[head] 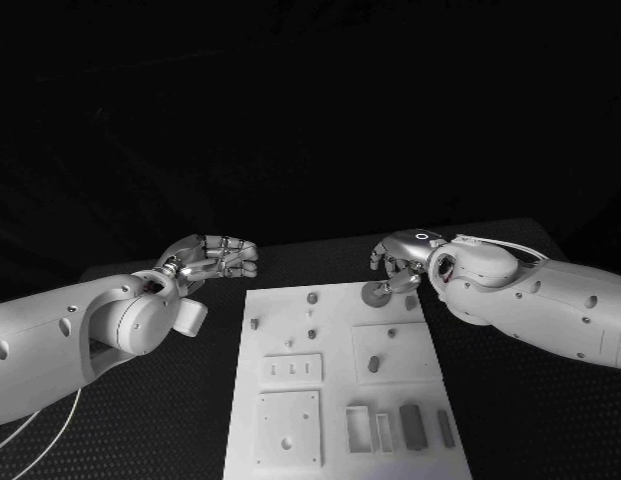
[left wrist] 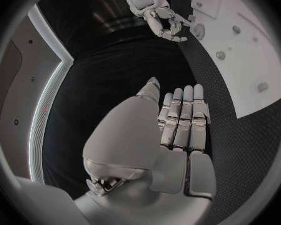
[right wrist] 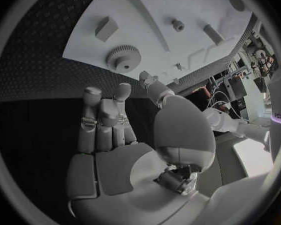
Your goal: Assemble the parts on the task board
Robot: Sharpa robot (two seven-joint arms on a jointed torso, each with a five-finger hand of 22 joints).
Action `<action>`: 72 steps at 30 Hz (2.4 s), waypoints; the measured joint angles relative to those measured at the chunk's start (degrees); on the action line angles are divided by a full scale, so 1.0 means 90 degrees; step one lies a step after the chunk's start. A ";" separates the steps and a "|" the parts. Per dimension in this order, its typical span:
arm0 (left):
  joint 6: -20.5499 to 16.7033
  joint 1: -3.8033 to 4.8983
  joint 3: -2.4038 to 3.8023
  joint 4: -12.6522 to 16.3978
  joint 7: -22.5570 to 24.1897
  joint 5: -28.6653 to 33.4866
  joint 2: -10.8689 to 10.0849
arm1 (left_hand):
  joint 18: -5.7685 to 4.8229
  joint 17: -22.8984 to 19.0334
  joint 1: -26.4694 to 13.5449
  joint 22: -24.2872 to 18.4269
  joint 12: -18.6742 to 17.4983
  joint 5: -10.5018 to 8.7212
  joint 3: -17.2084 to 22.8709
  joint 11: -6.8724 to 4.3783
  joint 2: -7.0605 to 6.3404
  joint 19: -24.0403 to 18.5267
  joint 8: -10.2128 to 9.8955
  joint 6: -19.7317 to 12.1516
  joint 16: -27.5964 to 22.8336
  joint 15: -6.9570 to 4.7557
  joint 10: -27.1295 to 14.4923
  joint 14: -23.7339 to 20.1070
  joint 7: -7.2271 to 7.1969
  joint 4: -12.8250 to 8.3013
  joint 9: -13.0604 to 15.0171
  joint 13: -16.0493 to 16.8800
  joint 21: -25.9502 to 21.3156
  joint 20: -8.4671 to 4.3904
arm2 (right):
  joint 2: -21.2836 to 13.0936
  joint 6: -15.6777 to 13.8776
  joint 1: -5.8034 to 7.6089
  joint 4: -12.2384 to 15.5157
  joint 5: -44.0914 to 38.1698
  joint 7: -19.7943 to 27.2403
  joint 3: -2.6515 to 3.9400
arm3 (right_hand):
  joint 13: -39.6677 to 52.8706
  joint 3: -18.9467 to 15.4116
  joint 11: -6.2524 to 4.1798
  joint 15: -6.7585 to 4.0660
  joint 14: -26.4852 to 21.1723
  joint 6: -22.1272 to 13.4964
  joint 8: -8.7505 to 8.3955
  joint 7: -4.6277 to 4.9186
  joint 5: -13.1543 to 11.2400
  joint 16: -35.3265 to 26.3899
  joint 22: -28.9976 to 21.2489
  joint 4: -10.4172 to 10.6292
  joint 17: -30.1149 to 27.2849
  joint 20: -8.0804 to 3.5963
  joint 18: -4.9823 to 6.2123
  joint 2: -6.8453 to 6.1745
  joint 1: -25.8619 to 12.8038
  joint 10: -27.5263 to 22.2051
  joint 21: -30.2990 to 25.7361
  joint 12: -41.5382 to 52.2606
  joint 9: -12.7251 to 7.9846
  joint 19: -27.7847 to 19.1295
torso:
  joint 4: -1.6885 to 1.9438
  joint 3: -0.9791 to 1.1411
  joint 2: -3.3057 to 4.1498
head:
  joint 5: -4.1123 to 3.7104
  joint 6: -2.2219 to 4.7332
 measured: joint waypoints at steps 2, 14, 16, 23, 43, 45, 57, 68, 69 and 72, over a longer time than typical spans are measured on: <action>0.0000 0.0000 0.0000 0.0000 0.0000 0.0000 0.0005 | 0.0000 0.0000 0.0000 0.0000 0.0000 0.0000 0.0000 0.0000 0.0000 0.0000 0.0000 0.0000 0.0000 0.0000 0.0000 0.0000 0.0000 0.0000 0.0000 0.0000 0.0000 0.0000 | 0.0030 0.0044 -0.0021 -0.0044 -0.0001 0.0008 -0.0008 | 0.0009 0.0019 0.0000 0.0000 0.0000 -0.0010 0.0000 0.0010 0.0000 0.0000 0.0000 0.0019 0.0000 -0.0007 -0.0001 -0.0025 0.0025 0.0000 0.0000 0.0000 0.0000 -0.0009 | 0.0004 0.0000 -0.0001 | -0.0004 -0.0005; 0.0001 0.0000 -0.0001 -0.0022 -0.0001 0.0001 0.0014 | 0.0000 0.0005 0.0000 0.0001 0.0000 0.0000 0.0000 0.0000 0.0000 0.0000 0.0000 0.0000 0.0000 0.0000 0.0000 0.0000 0.0000 0.0000 0.0000 0.0000 0.0000 0.0000 | 0.0168 0.0186 -0.0173 -0.0357 -0.0115 0.0047 -0.0062 | 0.0069 0.0037 -0.0001 0.0000 0.0000 -0.0040 0.0000 0.0004 -0.0001 0.0000 0.0000 0.0036 0.0009 0.0002 -0.0003 -0.0024 0.0025 -0.0001 0.0000 0.0000 0.0018 -0.0019 | 0.0021 -0.0004 -0.0001 | -0.0023 -0.0042; 0.0001 0.0000 -0.0001 -0.0025 -0.0001 0.0001 0.0020 | -0.0001 0.0005 0.0000 0.0001 0.0000 0.0000 0.0000 0.0000 0.0000 0.0000 0.0000 0.0000 0.0000 0.0000 0.0000 0.0000 0.0000 0.0000 0.0000 0.0001 0.0000 0.0000 | 0.0192 0.0194 -0.0188 -0.0386 -0.0124 0.0052 -0.0063 | 0.0077 0.0037 -0.0002 0.0000 0.0000 -0.0045 0.0000 0.0000 -0.0004 0.0000 0.0000 0.0036 0.0009 0.0003 -0.0003 0.0000 0.0049 -0.0002 0.0000 0.0000 0.0027 -0.0019 | 0.0019 -0.0004 -0.0001 | -0.0014 -0.0046; 0.0002 0.0000 -0.0001 -0.0027 -0.0002 0.0001 0.0039 | -0.0001 0.0005 0.0000 0.0001 0.0000 0.0000 0.0000 0.0000 0.0000 0.0000 0.0000 0.0000 0.0000 0.0000 0.0000 0.0000 0.0000 0.0000 0.0000 0.0001 0.0000 0.0000 | 0.0260 0.0221 -0.0213 -0.0464 -0.0147 0.0084 -0.0064 | 0.0110 0.0037 -0.0003 0.0000 0.0000 -0.0045 0.0000 0.0000 -0.0004 0.0000 0.0000 0.0036 0.0015 0.0003 -0.0003 0.0066 0.0115 -0.0002 0.0000 0.0000 0.0051 -0.0020 | 0.0015 -0.0007 -0.0002 | 0.0006 -0.0057; 0.0002 0.0000 -0.0001 -0.0051 -0.0003 0.0002 0.0048 | -0.0003 0.0009 0.0000 0.0002 0.0000 0.0000 0.0000 0.0000 0.0000 0.0000 0.0000 0.0000 0.0000 0.0000 0.0000 0.0000 0.0000 0.0000 -0.0005 0.0001 0.0000 0.0000 | 0.0339 0.0254 -0.0232 -0.0592 -0.0153 0.0199 -0.0049 | 0.0190 -0.0122 -0.0038 -0.0024 -0.0024 0.0214 0.0203 -0.0117 -0.0005 0.0032 0.0000 -0.0268 0.0014 -0.0001 -0.0004 0.0882 0.0119 0.0012 0.0028 0.0000 0.0169 -0.0093 | 0.0014 -0.0016 -0.0001 | 0.0010 -0.0090; 0.0002 0.0000 -0.0001 -0.0051 -0.0004 0.0002 0.0051 | -0.0003 0.0009 0.0000 0.0002 0.0000 0.0000 0.0000 0.0000 0.0000 0.0000 0.0000 0.0000 0.0000 0.0000 0.0000 0.0000 0.0000 0.0000 -0.0005 0.0001 0.0000 0.0000 | 0.0346 0.0256 -0.0235 -0.0592 -0.0160 0.0210 -0.0049 | 0.0193 -0.0135 -0.0038 -0.0024 -0.0024 0.0244 0.0209 -0.0104 -0.0005 0.0032 0.0000 -0.0326 0.0014 -0.0001 -0.0004 0.0927 0.0149 0.0013 0.0052 0.0000 0.0181 -0.0093 | 0.0013 -0.0017 -0.0001 | 0.0012 -0.0093; 0.0002 0.0000 0.0000 -0.0055 -0.0006 0.0003 0.0053 | -0.0004 0.0008 0.0000 0.0002 -0.0022 0.0000 0.0000 0.0000 0.0000 0.0000 0.0000 0.0000 0.0000 0.0000 0.0000 0.0000 0.0000 0.0000 -0.0005 0.0001 0.0000 0.0000 | 0.0359 0.0152 -0.0273 -0.0579 -0.0517 0.0221 -0.0048 | 0.0214 -0.0175 -0.0095 -0.0026 -0.0023 0.0442 0.0321 -0.0139 -0.0030 0.0080 0.0000 -0.0584 0.0013 0.0024 -0.0004 0.0952 0.0172 0.0070 0.0090 0.0000 0.0181 -0.0112 | 0.0009 -0.0016 -0.0002 | 0.0021 -0.0109; 0.0002 0.0000 0.0000 -0.0055 -0.0007 0.0003 0.0055 | -0.0006 0.0014 0.0000 0.0002 -0.0022 0.0000 0.0000 0.0000 0.0000 0.0000 0.0000 0.0000 0.0000 0.0000 0.0000 0.0000 0.0000 0.0000 -0.0004 0.0001 0.0000 0.0000 | 0.0449 0.0130 -0.0277 -0.0692 -0.0668 0.0221 -0.0065 | 0.0213 -0.0177 -0.0095 -0.0047 -0.0001 0.0478 0.0335 -0.0151 -0.0011 0.0080 0.0000 -0.0583 -0.0003 0.0026 -0.0004 0.0960 0.0164 0.0070 0.0090 0.0000 0.0219 -0.0112 | 0.0009 -0.0012 -0.0005 | 0.0012 -0.0115; 0.0002 0.0000 0.0000 -0.0055 -0.0007 0.0003 0.0055 | -0.0006 0.0014 0.0000 0.0002 -0.0022 0.0000 0.0000 0.0000 0.0000 0.0000 0.0000 0.0000 0.0000 0.0000 0.0000 0.0000 0.0000 0.0000 -0.0004 0.0001 0.0000 0.0000 | 0.0459 0.0129 -0.0276 -0.0706 -0.0671 0.0222 -0.0068 | 0.0213 -0.0177 -0.0095 -0.0047 -0.0001 0.0467 0.0335 -0.0140 -0.0011 0.0080 0.0000 -0.0583 -0.0003 0.0026 -0.0004 0.0960 0.0164 0.0070 0.0090 0.0000 0.0218 -0.0112 | 0.0009 -0.0012 -0.0005 | 0.0012 -0.0116; 0.0002 0.0000 0.0000 -0.0055 -0.0008 0.0003 0.0054 | -0.0006 0.0014 0.0000 -0.0003 -0.0021 0.0000 0.0000 0.0000 0.0000 0.0000 0.0000 0.0000 -0.0022 0.0000 0.0000 0.0000 0.0000 0.0000 -0.0007 0.0002 0.0000 0.0000 | 0.0479 0.0119 -0.0277 -0.0740 -0.0676 0.0239 -0.0073 | 0.0213 -0.0177 -0.0095 -0.0047 -0.0001 0.0448 0.0312 -0.0121 -0.0011 0.0080 0.0000 -0.0583 -0.0009 0.0027 -0.0004 0.0960 0.0164 0.0070 0.0089 -0.0024 0.0207 -0.0113 | 0.0014 -0.0012 -0.0005 | 0.0011 -0.0117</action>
